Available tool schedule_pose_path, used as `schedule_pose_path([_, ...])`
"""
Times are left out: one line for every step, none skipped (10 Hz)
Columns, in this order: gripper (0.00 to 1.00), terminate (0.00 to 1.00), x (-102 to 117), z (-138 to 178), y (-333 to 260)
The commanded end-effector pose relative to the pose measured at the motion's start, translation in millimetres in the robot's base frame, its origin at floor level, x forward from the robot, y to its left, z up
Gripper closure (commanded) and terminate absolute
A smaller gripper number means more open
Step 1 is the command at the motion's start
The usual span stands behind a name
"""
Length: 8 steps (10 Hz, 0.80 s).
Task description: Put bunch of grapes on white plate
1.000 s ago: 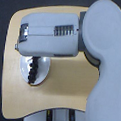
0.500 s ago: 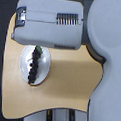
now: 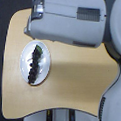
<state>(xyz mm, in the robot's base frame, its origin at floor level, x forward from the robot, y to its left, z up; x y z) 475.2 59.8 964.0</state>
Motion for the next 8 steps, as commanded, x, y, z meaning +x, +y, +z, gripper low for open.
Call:
schedule_pose_path([0.0,0.0,-23.3,25.5,-164.4])
schedule_pose_path([0.0,0.0,-24.0,31.5,-191.6])
schedule_pose_path([0.0,0.0,-24.1,38.0,-209.2])
schedule_pose_path([0.0,0.0,-24.9,44.5,-227.1])
schedule_pose_path([0.0,0.0,-23.2,49.8,-247.5])
schedule_pose_path([0.0,0.0,-20.7,52.5,-261.7])
schedule_pose_path([0.0,0.0,-19.2,54.9,-275.0])
schedule_pose_path([0.0,0.0,-19.2,57.6,-287.9])
